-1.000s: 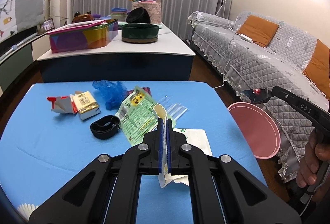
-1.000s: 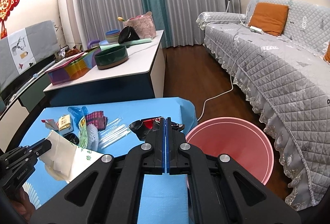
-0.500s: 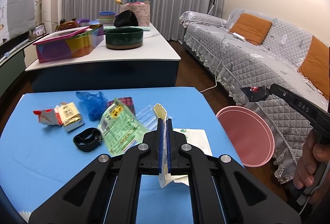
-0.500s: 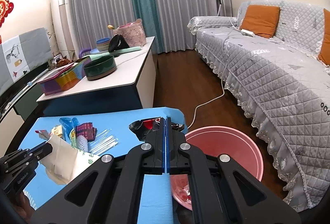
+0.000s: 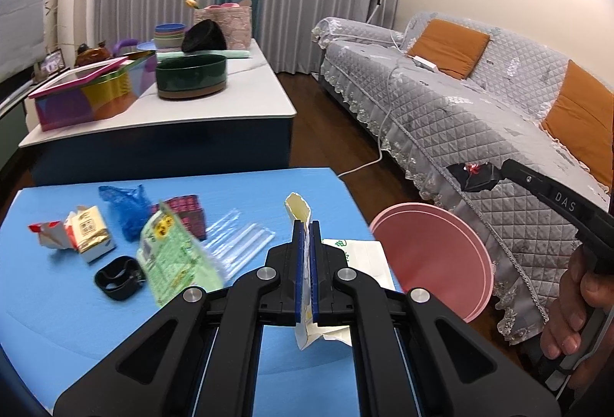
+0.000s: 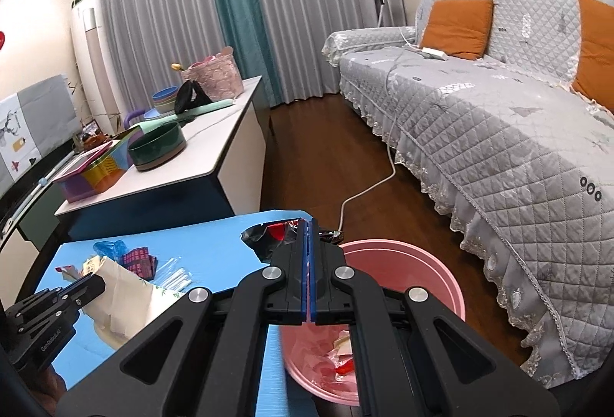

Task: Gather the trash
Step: 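Carry both items over the pink bin and open both grippers to drop them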

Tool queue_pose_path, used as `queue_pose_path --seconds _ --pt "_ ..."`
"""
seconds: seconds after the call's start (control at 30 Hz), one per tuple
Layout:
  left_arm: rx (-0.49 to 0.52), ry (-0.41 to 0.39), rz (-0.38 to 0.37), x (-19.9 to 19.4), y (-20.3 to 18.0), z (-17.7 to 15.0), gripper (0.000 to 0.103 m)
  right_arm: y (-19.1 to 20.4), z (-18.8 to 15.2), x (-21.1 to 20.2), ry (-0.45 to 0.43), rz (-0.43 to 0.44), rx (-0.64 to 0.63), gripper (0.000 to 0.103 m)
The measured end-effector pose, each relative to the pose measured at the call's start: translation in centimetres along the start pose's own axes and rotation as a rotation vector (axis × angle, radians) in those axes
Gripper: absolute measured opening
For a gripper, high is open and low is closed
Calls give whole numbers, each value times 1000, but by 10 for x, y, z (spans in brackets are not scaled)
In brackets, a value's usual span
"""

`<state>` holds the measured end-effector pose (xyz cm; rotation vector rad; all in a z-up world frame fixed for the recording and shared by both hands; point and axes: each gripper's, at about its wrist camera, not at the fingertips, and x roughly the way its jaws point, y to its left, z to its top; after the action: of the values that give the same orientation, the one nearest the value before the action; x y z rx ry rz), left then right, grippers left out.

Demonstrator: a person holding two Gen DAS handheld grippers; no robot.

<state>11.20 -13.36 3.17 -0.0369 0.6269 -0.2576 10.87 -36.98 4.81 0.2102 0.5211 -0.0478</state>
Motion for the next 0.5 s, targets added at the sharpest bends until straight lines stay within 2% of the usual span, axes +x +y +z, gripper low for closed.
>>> queue_pose_path --seconds 0.5 --pt "45 9 -72 34 -45 14 3 -32 0 10 12 -39 47 0"
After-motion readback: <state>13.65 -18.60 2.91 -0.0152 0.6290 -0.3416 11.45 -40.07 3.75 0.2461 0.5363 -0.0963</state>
